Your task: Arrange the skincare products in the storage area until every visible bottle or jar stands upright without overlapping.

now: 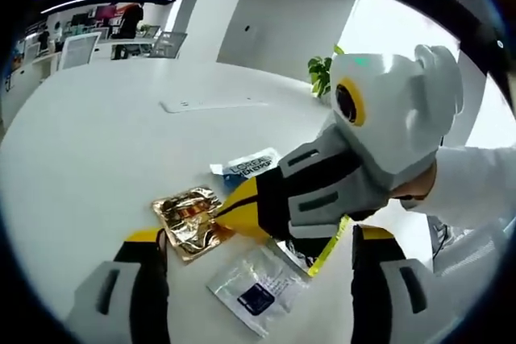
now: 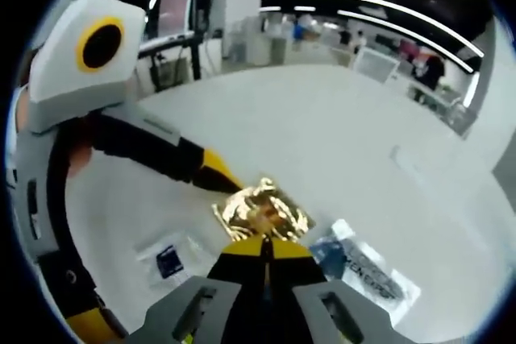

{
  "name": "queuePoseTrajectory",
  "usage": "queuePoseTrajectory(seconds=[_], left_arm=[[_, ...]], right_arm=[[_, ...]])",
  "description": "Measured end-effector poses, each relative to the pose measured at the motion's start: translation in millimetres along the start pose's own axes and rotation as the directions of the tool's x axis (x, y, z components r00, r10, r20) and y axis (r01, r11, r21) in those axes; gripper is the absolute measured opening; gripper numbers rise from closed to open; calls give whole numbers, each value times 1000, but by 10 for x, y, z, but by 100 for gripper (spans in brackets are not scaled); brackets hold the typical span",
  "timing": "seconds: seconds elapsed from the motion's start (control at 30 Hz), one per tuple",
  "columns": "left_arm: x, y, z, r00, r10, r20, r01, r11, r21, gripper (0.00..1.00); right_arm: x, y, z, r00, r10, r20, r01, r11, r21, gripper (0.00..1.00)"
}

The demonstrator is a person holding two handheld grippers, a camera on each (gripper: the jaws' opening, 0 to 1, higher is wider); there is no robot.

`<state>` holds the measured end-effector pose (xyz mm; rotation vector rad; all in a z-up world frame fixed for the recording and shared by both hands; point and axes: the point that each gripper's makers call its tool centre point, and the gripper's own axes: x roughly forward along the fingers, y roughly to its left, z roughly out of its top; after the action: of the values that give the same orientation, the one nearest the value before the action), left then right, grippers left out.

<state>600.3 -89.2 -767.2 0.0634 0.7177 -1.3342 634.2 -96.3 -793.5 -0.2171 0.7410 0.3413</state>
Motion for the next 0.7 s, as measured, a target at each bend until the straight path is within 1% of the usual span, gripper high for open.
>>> queuePoseTrajectory(seconds=[0.17,0.3,0.37,0.47,0.5,0.6,0.7], left_arm=[[-16,-66,-3,1000,-6,-9,6,1000,8,89],[-39,-62,16,1000,3,-12,-3,1000,0,88],[-82,-123,21,1000,2,-13,-2,1000,7,88],[-119,-103,55,1000,12,-9,-12,1000,10,88],[-144,-110,69,1000,13,-7,-13,1000,11,88],[-209,-104,97,1000,13,-9,-13,1000,21,88],[-300,-147,83,1000,23,-20,-23,999,38,88]], right_arm=[[-2,-8,5,1000,8,-17,-8,1000,-1,0],[-47,43,28,1000,14,-13,-14,1000,-7,2],[-65,59,40,1000,14,-7,-15,1000,-14,2],[-95,64,67,1000,13,2,-13,1000,-21,4],[-127,96,82,1000,15,6,-15,1000,-22,5],[-199,94,123,1000,13,17,-13,999,-33,7],[-276,62,152,1000,5,27,-3,999,-45,8]])
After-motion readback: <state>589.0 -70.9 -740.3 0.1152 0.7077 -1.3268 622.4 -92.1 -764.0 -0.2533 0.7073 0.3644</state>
